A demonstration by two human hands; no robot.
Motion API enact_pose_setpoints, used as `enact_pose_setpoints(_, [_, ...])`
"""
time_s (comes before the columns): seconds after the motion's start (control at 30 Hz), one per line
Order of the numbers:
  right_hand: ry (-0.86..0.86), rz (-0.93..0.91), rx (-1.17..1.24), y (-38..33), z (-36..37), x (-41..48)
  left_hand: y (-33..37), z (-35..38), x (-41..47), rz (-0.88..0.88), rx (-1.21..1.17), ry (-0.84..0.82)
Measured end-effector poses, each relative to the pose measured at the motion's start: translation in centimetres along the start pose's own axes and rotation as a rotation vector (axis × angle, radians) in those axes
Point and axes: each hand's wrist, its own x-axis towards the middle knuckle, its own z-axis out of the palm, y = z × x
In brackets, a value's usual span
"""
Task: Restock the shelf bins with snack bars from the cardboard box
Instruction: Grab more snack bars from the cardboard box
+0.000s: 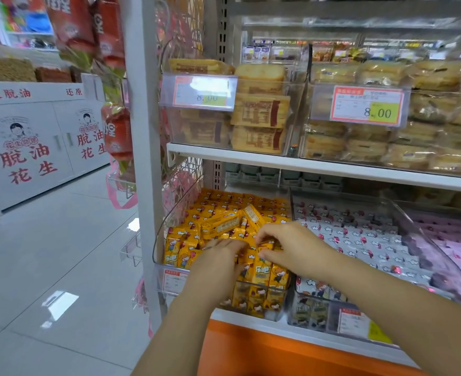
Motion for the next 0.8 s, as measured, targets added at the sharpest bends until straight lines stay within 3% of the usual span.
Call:
enact_pose_setpoints(0.17, [-0.153,-0.001,-0.17,-0.5,0.9,0.6,0.3,-0.4,0.9,-0.013,0.117,-0.066])
enact_pose_setpoints(0.5, [-0.232,-0.042,-0.135,-2.3,0.7,-2.7,-0.4,-2.3,0.4,0.021,-0.008,-0.239])
enact_pose_setpoints(0.8, [-0.231,0.074,-0.146,-2.0,-0.1,-0.5,0.1,-0.7,0.8,-0.062,-0.04,-0.087])
